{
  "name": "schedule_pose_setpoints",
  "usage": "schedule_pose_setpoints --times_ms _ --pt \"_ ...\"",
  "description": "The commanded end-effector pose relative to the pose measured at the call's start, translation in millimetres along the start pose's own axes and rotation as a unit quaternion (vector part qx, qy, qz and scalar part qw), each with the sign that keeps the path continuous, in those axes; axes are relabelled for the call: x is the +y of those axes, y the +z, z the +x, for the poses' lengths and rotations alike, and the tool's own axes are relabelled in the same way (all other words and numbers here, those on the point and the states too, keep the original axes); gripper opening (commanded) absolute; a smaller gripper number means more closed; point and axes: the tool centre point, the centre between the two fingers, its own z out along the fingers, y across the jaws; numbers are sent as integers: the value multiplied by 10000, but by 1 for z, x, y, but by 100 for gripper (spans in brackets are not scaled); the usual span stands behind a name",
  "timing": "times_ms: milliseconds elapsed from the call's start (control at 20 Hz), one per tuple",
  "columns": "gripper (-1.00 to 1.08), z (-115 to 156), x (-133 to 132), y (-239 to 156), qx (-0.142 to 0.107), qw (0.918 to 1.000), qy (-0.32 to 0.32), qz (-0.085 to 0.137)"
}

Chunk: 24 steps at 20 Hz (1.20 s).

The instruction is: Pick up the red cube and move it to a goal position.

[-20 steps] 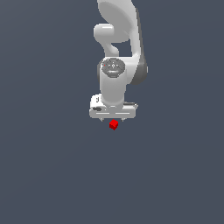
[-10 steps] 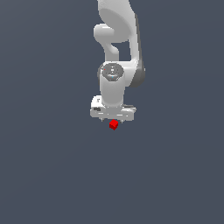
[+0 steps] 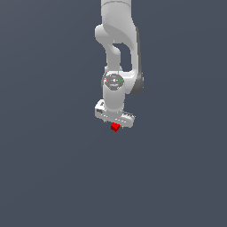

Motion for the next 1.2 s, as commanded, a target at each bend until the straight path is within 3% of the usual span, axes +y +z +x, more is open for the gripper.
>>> schedule_pose_setpoints --times_ms 0,400,800,850,1150 --pt "100 -6 1 14 31 9995 324 11" --pt "100 -17 0 46 91 9949 1005 37" --pt "100 -19 -2 55 104 9928 1195 50" --pt "-100 -19 -2 55 104 9928 1195 50" --pt "-100 -19 -2 55 104 9928 1195 50"
